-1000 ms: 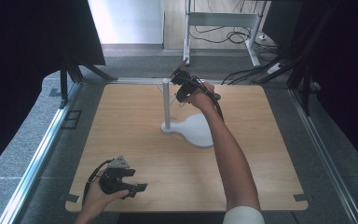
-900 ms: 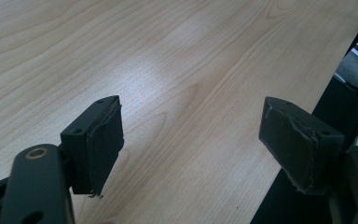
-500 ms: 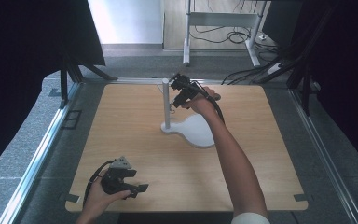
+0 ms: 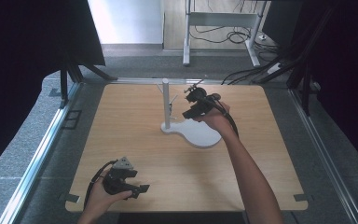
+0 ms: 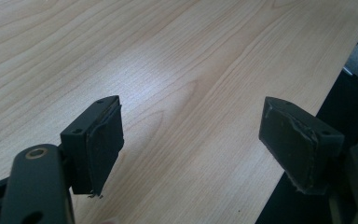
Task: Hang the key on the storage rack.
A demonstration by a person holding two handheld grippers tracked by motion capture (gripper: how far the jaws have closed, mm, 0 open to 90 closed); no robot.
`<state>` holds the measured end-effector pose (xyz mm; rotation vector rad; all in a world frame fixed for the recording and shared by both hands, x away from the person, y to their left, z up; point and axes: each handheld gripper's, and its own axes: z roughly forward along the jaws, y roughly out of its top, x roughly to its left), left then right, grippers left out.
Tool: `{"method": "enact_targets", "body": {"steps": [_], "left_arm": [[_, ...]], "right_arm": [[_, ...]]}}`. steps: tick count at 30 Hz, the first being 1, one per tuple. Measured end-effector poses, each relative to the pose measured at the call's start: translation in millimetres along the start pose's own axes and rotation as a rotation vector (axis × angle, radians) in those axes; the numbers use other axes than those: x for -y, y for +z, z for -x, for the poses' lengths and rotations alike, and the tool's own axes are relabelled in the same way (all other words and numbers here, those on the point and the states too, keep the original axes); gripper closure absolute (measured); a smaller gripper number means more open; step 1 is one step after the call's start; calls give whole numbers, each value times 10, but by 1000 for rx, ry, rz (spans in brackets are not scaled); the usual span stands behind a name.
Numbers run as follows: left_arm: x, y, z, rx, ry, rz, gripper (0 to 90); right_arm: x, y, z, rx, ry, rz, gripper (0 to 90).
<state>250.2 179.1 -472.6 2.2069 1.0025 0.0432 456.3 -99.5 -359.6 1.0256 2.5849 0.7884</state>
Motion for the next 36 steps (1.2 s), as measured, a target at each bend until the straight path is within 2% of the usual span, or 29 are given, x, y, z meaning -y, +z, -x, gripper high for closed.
{"method": "enact_targets", "body": {"steps": [2,4,7,8,10,12,14,17,20,22,23,25,28,31,36], "left_arm": [[2,-3,-3,-4,-2,-1,222],[2,-9,-2,-7,-1,-1,222],[1,-26,1,-11,0,5,222],[1,-33,4,-10,0,8,222],[0,-39,11,-6,-1,14,223],[2,-30,-4,-7,-2,5,222],[7,-18,-13,-9,-8,1,222],[12,-2,-33,-32,-23,0,224],[2,-31,-23,-49,-23,15,227],[-5,-53,-10,-62,-22,29,228],[-5,-63,-5,-66,-19,29,228],[0,-72,-4,-69,-16,30,227],[9,-80,-31,-72,-25,31,227],[15,-77,-52,-65,-37,34,227],[7,-38,-48,-58,-30,20,226]], "right_arm": [[213,-82,2,-17,3,29,517],[264,-97,2,-19,5,39,515],[507,-154,6,-23,21,70,511],[668,-171,5,-29,36,81,510],[729,-172,9,-29,36,82,510],[963,-171,3,-21,53,79,508],[1012,-174,3,-21,54,81,508],[1204,-189,-15,-26,57,102,508],[1422,-166,-81,-21,39,87,508],[1461,-164,-97,-18,33,81,508],[1568,-158,-143,-8,13,70,507],[1601,-158,-158,-4,8,69,507],[1740,-165,-234,-5,-3,100,503],[1773,-164,-267,-4,-4,110,503],[1784,-176,-319,7,-21,127,494]]}}
